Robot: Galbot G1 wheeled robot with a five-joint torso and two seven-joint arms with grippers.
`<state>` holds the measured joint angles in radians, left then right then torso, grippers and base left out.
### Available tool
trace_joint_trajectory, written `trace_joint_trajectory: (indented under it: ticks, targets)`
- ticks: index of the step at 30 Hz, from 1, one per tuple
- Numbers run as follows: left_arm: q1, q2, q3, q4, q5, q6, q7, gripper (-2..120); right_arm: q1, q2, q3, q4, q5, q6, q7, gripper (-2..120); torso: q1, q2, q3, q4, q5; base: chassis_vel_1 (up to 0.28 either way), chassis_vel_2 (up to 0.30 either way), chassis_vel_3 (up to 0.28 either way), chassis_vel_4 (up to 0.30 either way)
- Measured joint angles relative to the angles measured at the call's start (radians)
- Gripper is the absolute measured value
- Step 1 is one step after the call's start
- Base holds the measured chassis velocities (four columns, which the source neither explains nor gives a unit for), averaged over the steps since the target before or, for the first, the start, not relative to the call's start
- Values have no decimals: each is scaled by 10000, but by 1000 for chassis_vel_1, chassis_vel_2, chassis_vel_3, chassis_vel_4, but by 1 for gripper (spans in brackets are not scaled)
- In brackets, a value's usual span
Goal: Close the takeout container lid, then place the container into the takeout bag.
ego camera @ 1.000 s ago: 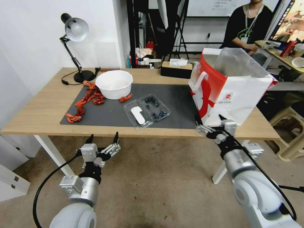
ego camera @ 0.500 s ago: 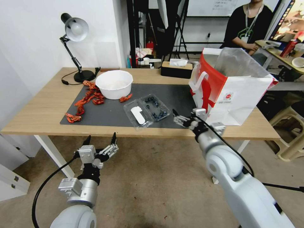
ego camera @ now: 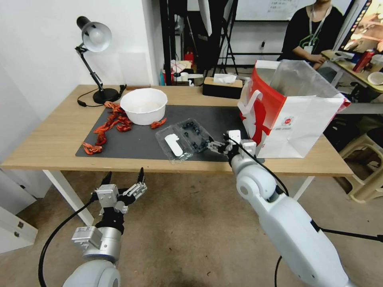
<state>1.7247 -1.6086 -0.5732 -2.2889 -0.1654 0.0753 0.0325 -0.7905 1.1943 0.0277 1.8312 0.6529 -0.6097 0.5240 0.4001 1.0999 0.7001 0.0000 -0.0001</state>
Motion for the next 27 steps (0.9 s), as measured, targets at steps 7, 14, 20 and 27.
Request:
trace_joint_trajectory:
  ticks: [7,14,20,27]
  targets:
    - [-16,2,-2,78,4,-87,-12,100,308,120,-55,-248,428,-679,340,100,-1,1,0,-1,1,0,0,0,0]
    - [-15,3,-6,147,8,-169,-20,100,597,198,-89,-492,608,-986,517,100,0,1,0,0,1,0,0,0,0]
    - [-18,4,-5,163,15,-213,-24,100,675,226,-118,-591,695,-1188,573,100,-1,1,-1,0,1,0,0,0,0]
    - [-16,5,-6,228,30,-302,-41,100,566,173,-87,-442,735,-1235,605,100,0,1,-1,0,0,0,0,0,0]
